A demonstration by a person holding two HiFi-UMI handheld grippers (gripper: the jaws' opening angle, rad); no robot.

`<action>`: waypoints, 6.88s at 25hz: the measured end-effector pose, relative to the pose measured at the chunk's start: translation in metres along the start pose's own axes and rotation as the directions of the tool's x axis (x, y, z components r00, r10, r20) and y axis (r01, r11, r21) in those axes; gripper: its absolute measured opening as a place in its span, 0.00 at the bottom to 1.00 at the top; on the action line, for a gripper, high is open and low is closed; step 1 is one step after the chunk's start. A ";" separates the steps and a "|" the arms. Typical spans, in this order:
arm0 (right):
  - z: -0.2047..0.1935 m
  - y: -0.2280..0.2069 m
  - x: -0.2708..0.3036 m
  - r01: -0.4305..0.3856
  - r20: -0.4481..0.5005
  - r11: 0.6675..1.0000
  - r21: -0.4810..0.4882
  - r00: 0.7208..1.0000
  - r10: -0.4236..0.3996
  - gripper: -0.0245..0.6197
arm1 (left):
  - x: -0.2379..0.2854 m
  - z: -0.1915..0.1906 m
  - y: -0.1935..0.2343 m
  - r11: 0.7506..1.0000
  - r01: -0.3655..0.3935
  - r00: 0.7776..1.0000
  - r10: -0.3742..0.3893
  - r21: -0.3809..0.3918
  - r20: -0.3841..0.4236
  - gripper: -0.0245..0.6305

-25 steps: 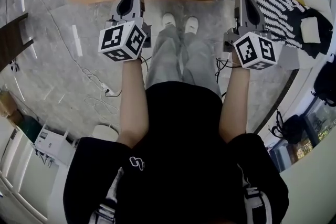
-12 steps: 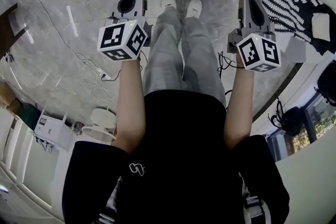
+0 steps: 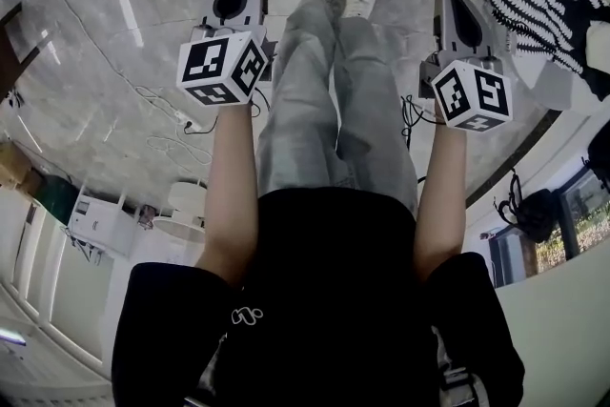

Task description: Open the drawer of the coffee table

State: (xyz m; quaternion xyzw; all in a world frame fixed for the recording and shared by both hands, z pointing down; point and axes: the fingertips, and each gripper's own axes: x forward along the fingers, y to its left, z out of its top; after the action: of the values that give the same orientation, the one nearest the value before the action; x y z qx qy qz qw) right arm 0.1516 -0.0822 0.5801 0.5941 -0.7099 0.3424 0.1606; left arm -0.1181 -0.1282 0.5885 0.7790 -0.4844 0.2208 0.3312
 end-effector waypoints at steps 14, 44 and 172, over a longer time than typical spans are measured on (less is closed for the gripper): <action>-0.083 -0.025 0.044 -0.039 -0.151 0.993 -0.115 0.988 0.021 0.06 | 0.054 -0.078 0.052 0.997 -0.055 0.992 0.061 0.053 -0.113 0.06; -0.153 -0.077 0.143 -0.254 -0.498 0.841 -0.478 0.867 -0.021 0.26 | 0.105 -0.143 0.132 0.971 -0.135 0.924 0.196 0.199 -0.328 0.27; 0.130 0.062 -0.046 -0.166 0.068 0.985 -0.035 0.983 0.168 0.05 | -0.098 0.151 -0.063 0.983 -0.007 0.967 0.054 -0.184 0.249 0.05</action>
State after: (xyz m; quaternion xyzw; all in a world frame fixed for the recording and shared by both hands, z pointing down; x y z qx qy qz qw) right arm 0.1265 -0.1325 0.4400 0.5417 -0.7675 0.3231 0.1147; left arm -0.1005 -0.1589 0.4010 0.7598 -0.5529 0.0796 0.3327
